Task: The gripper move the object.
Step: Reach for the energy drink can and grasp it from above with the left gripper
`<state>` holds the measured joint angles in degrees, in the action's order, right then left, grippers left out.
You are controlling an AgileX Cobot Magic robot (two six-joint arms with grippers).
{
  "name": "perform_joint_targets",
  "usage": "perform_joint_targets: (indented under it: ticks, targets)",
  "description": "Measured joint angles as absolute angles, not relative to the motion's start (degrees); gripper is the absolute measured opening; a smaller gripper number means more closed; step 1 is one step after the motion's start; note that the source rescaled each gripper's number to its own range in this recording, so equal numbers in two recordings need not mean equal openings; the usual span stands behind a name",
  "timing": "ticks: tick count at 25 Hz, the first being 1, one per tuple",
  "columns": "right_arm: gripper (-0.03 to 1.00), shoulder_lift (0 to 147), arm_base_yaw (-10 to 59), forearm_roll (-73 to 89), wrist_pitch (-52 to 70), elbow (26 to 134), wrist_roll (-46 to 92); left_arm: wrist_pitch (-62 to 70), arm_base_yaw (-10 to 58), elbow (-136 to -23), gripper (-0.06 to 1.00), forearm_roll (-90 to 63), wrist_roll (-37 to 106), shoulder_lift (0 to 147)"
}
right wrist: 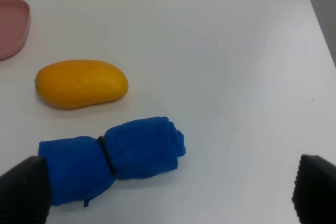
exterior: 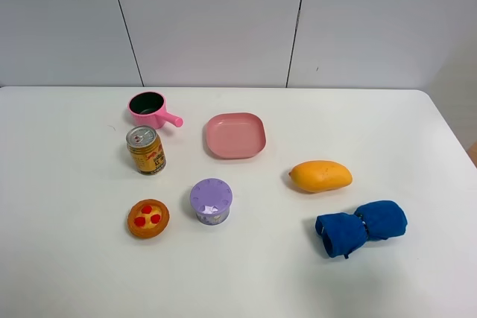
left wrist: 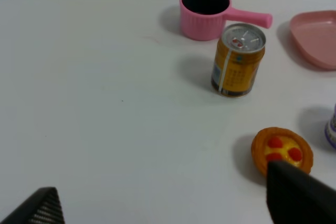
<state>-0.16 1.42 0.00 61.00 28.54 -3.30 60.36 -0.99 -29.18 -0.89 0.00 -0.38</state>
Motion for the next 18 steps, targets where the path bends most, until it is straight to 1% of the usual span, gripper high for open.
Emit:
perform_joint_targets:
  ticks: [1,18]
  targets:
    - [1.0,-0.2,1.4,0.0,61.0,28.5,-3.3,60.4,-1.0,-29.2,0.51,-0.9,0.0,-0.4]
    - [1.0,-0.2,1.4,0.0,61.0,28.5,-3.3,60.4,-1.0,-29.2,0.51,-0.9,0.0,-0.4]
